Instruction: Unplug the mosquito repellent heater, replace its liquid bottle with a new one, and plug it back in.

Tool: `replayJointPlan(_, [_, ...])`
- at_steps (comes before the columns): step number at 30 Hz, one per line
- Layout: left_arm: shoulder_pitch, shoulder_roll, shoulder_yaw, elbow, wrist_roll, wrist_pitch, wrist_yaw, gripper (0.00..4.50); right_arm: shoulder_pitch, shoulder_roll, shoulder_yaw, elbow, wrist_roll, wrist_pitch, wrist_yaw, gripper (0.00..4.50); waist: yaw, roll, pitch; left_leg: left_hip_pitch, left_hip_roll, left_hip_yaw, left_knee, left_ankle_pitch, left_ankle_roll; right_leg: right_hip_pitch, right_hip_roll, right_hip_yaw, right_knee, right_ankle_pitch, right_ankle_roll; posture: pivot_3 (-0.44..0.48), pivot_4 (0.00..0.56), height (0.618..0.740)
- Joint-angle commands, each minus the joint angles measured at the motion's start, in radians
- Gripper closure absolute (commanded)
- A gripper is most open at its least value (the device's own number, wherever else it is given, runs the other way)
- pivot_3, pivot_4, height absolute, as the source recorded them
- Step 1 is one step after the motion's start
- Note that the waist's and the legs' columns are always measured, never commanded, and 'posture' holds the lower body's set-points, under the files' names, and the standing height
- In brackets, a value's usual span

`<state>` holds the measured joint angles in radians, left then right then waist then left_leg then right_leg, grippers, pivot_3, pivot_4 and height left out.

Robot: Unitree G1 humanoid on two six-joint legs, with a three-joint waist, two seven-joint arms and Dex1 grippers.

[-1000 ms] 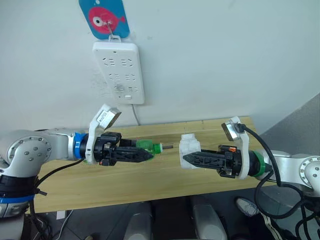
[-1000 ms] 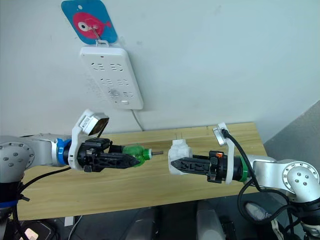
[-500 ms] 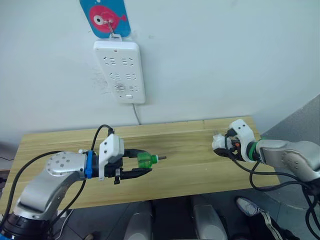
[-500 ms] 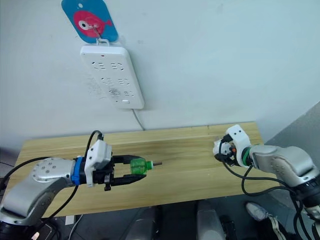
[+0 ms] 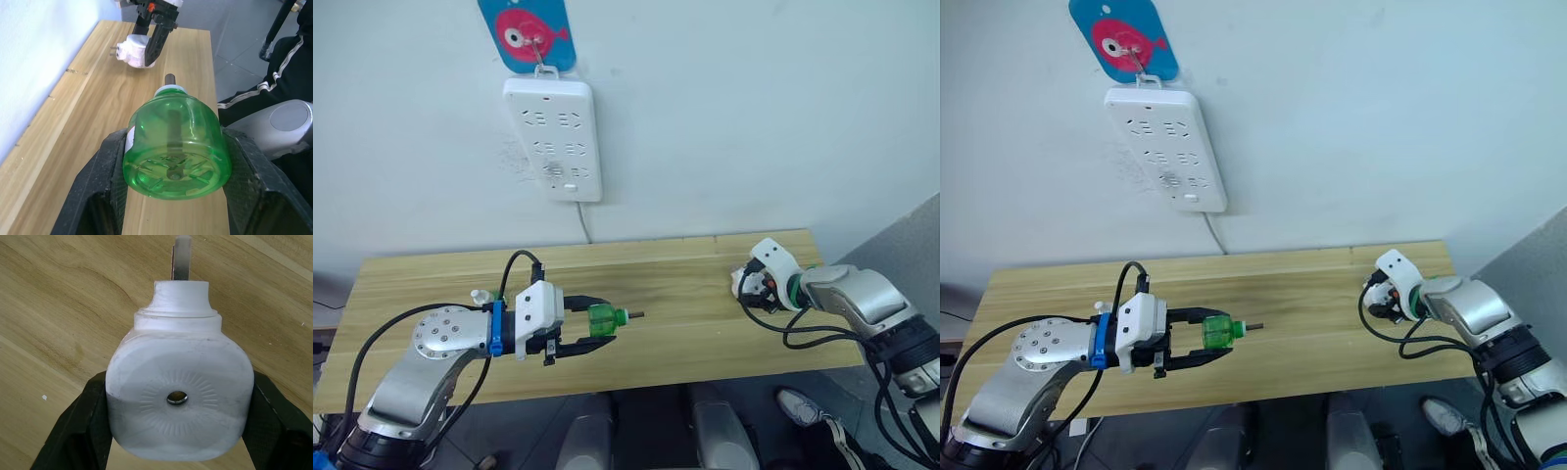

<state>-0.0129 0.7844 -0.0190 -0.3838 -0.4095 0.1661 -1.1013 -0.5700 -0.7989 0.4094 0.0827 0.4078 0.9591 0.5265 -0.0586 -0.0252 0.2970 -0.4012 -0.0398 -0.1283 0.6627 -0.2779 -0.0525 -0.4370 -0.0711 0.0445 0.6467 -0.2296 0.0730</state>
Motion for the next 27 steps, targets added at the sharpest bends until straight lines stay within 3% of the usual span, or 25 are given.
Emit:
replayJointPlan(1, [-0.010, -0.011, -0.011, -0.007, 0.010, -0.018, 0.002, 2.26, 0.000, 0.007, -0.050, -0.017, -0.037, 0.016, 0.021, 0.16, 0.000, 0.000, 0.000, 0.000, 0.000, 0.000, 0.000, 0.000, 0.000, 0.000, 0.000, 0.000, 0.000, 0.000, 0.000, -0.055, 0.323, 0.740])
replayJointPlan(5, [-0.020, -0.021, -0.016, -0.007, 0.012, -0.011, 0.008, 2.26, 0.011, 0.013, -0.074, -0.037, -0.069, 0.027, 0.036, 0.00, -0.001, 0.000, 0.000, 0.000, 0.000, 0.000, 0.000, 0.000, 0.000, 0.000, 0.000, 0.000, 0.000, 0.000, 0.000, -0.063, 0.321, 0.740])
replayJointPlan(8, [-0.031, -0.043, -0.008, -0.016, -0.008, 0.014, 0.032, 2.26, 0.049, -0.011, -0.160, -0.148, -0.040, 0.085, 0.035, 0.00, 0.000, 0.000, 0.000, 0.000, 0.000, 0.000, 0.000, 0.000, 0.000, 0.000, 0.000, 0.000, 0.000, 0.000, 0.000, -0.063, 0.320, 0.740])
replayJointPlan(11, [-0.030, -0.073, 0.006, -0.033, -0.029, 0.037, 0.066, 2.26, 0.084, -0.027, -0.302, -0.305, 0.021, 0.166, 0.034, 0.00, 0.000, 0.000, 0.000, 0.000, 0.000, -0.001, 0.000, 0.000, 0.000, 0.000, 0.000, 0.000, 0.001, 0.000, 0.000, -0.067, 0.316, 0.740])
replayJointPlan(15, [-0.029, -0.149, 0.003, -0.057, -0.036, 0.034, 0.142, 2.26, 0.123, 0.039, -0.551, -0.503, 0.211, 0.298, 0.059, 0.00, 0.000, 0.000, 0.000, 0.000, 0.000, -0.001, 0.000, 0.000, 0.000, 0.001, 0.000, -0.001, 0.000, 0.000, 0.000, -0.093, 0.312, 0.740])
replayJointPlan(19, [-0.041, -0.294, -0.023, -0.047, -0.004, 0.058, 0.308, 2.26, 0.188, 0.315, -0.786, -0.650, 0.423, 0.231, -0.028, 0.00, 0.000, -0.001, -0.001, 0.002, 0.000, -0.004, 0.000, 0.000, 0.000, 0.005, 0.001, -0.002, 0.000, 0.000, 0.000, -0.128, 0.306, 0.740])
replayJointPlan(22, [-0.054, -0.385, -0.042, -0.052, 0.013, 0.088, 0.413, 2.26, 0.232, 0.466, -0.823, -0.702, 0.545, 0.280, -0.136, 0.00, -0.005, 0.000, -0.001, 0.002, 0.000, -0.003, 0.001, 0.000, 0.000, 0.005, 0.000, -0.001, 0.001, 0.001, 0.001, -0.139, 0.303, 0.740])
replayJointPlan(27, [-0.073, -0.435, -0.083, -0.059, 0.058, 0.050, 0.451, 2.26, 0.238, 0.658, -0.799, -0.665, 0.684, 0.331, -0.359, 0.00, -0.013, 0.000, -0.001, 0.003, 0.000, -0.003, 0.002, 0.000, 0.000, 0.006, 0.001, -0.001, 0.001, 0.004, 0.000, -0.134, 0.298, 0.740])
